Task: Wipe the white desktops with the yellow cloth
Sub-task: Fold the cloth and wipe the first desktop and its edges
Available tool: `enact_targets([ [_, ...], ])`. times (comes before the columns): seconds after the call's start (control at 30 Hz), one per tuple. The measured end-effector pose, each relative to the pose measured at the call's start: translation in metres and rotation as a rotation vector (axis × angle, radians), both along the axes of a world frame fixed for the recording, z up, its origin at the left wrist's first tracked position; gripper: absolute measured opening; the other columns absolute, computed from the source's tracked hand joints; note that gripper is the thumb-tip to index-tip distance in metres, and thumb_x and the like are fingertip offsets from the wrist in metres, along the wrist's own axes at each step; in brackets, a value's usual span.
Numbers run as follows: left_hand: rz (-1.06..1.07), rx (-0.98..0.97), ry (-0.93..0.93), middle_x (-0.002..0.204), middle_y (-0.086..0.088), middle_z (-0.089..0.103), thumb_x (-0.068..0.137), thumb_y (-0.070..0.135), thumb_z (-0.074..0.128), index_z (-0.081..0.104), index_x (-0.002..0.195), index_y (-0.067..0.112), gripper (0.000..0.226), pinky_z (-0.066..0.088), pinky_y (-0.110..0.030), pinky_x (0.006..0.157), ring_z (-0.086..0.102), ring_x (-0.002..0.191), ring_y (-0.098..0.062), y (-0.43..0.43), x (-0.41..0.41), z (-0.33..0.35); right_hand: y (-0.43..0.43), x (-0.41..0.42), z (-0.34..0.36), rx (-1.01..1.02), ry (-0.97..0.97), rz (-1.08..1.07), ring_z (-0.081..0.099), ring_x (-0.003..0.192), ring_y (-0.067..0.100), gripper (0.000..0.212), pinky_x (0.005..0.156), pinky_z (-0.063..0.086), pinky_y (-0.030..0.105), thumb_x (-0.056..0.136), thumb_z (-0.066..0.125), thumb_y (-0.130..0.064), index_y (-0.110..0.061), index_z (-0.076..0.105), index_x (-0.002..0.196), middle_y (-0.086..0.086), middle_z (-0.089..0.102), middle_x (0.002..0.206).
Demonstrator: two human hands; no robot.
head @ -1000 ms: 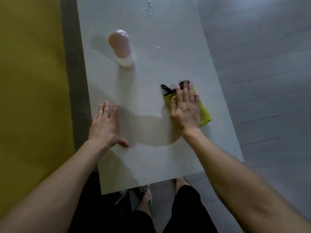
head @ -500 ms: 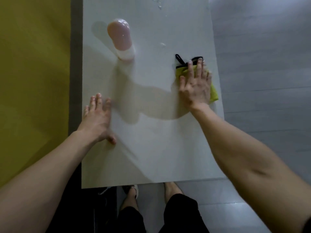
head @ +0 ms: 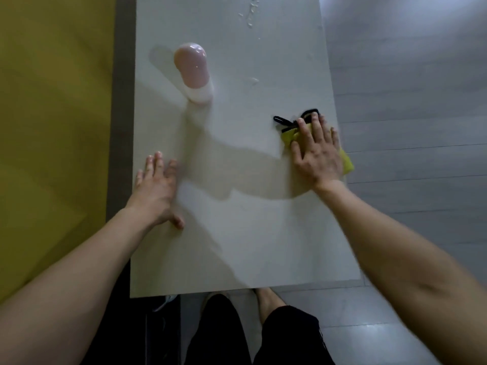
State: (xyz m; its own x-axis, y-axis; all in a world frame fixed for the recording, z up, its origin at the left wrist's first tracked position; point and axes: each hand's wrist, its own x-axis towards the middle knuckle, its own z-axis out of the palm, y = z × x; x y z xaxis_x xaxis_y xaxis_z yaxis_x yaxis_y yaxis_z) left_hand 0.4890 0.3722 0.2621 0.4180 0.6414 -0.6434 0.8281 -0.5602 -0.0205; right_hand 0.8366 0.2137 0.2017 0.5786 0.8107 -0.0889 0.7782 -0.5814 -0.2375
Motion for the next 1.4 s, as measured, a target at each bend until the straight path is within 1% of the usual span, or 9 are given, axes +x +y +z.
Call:
enact_targets([
  [0.07, -0.032, 0.009, -0.003, 0.175, -0.024, -0.024, 0.047, 0.066, 0.101, -0.014, 0.17, 0.014, 0.176, 0.008, -0.061, 0.134, -0.019, 0.163, -0.044, 0.001, -0.004, 0.001, -0.002, -0.067, -0.001, 0.029, -0.013, -0.064, 0.01, 0.168, 0.031, 0.08, 0.135, 0.012, 0.056, 0.099, 0.041, -0.055, -0.025, 0.027, 0.172, 0.012, 0.014, 0.181],
  [0.17, -0.051, 0.009, -0.023, 0.178, -0.022, -0.012, 0.047, 0.076, 0.096, -0.003, 0.17, 0.017, 0.169, 0.015, -0.057, 0.135, -0.008, 0.166, -0.043, 0.0, -0.005, 0.009, -0.032, -0.162, 0.006, -0.039, 0.043, 0.352, -0.005, 0.169, 0.029, 0.088, 0.134, 0.011, 0.057, 0.096, 0.05, -0.048, -0.022, 0.017, 0.174, 0.013, 0.0, 0.182],
  [0.23, -0.039, 0.045, -0.095, 0.174, -0.023, 0.019, 0.057, 0.086, 0.086, 0.025, 0.163, 0.02, 0.139, 0.036, -0.054, 0.127, 0.024, 0.162, -0.043, 0.005, 0.002, 0.021, -0.041, -0.159, 0.009, -0.032, 0.045, 0.591, -0.009, 0.169, 0.025, 0.081, 0.135, 0.01, 0.055, 0.104, 0.046, -0.051, -0.027, 0.013, 0.175, 0.008, -0.003, 0.182],
  [0.33, 0.07, 0.152, -0.345, 0.147, -0.008, 0.06, 0.075, 0.084, 0.075, 0.053, 0.146, 0.023, 0.096, 0.057, -0.048, 0.102, 0.064, 0.129, -0.033, 0.036, 0.02, 0.033, -0.035, -0.122, 0.009, 0.0, 0.026, 0.644, 0.0, 0.169, 0.024, 0.076, 0.136, 0.01, 0.055, 0.108, 0.043, -0.066, -0.034, 0.022, 0.173, 0.0, 0.009, 0.182],
  [0.43, 0.297, 0.233, -0.745, 0.155, -0.011, 0.051, 0.07, 0.068, 0.091, 0.04, 0.158, 0.024, 0.111, 0.053, -0.042, 0.105, 0.061, 0.13, -0.025, 0.083, 0.055, 0.04, -0.035, -0.125, 0.003, 0.037, 0.014, 0.513, 0.003, 0.169, 0.026, 0.077, 0.134, 0.013, 0.06, 0.106, 0.051, -0.065, -0.032, 0.029, 0.172, 0.001, 0.015, 0.181],
  [0.53, 0.269, 0.256, -0.943, 0.163, -0.016, 0.039, 0.07, 0.055, 0.097, 0.024, 0.168, 0.025, 0.126, 0.044, -0.032, 0.101, 0.055, 0.137, -0.03, 0.122, 0.1, 0.047, -0.037, -0.138, -0.005, 0.068, -0.023, 0.405, 0.004, 0.169, 0.026, 0.076, 0.133, 0.015, 0.061, 0.106, 0.055, -0.061, -0.03, 0.032, 0.171, 0.0, 0.016, 0.181],
  [0.8, 0.065, 0.174, -0.878, 0.117, -0.011, 0.073, 0.08, 0.037, 0.088, 0.049, 0.143, 0.032, 0.075, 0.06, -0.044, 0.084, 0.071, 0.097, -0.04, 0.135, 0.114, 0.045, -0.02, -0.159, -0.011, 0.003, -0.05, -0.059, 0.0, 0.169, 0.028, 0.076, 0.135, 0.006, 0.057, 0.106, 0.04, -0.062, -0.029, 0.025, 0.172, 0.003, 0.01, 0.183],
  [1.23, -0.155, 0.011, -0.906, 0.134, -0.009, 0.066, 0.088, 0.038, 0.084, 0.043, 0.154, 0.028, 0.078, 0.064, -0.052, 0.082, 0.07, 0.101, -0.032, -0.08, -0.042, 0.039, -0.016, -0.143, -0.009, 0.046, -0.018, 0.181, 0.006, 0.169, 0.028, 0.079, 0.137, 0.003, 0.05, 0.108, 0.035, -0.052, -0.005, 0.024, 0.171, 0.015, 0.013, 0.181],
  [1.4, -0.158, -0.012, -0.915, 0.134, -0.008, 0.067, 0.083, 0.023, 0.091, 0.041, 0.155, 0.031, 0.087, 0.063, -0.048, 0.083, 0.07, 0.103, -0.032, -0.126, -0.042, 0.036, -0.026, -0.14, -0.012, 0.128, 0.007, 0.291, 0.012, 0.168, 0.031, 0.064, 0.136, 0.007, 0.051, 0.113, 0.041, -0.044, -0.025, 0.027, 0.172, 0.016, 0.019, 0.179],
])
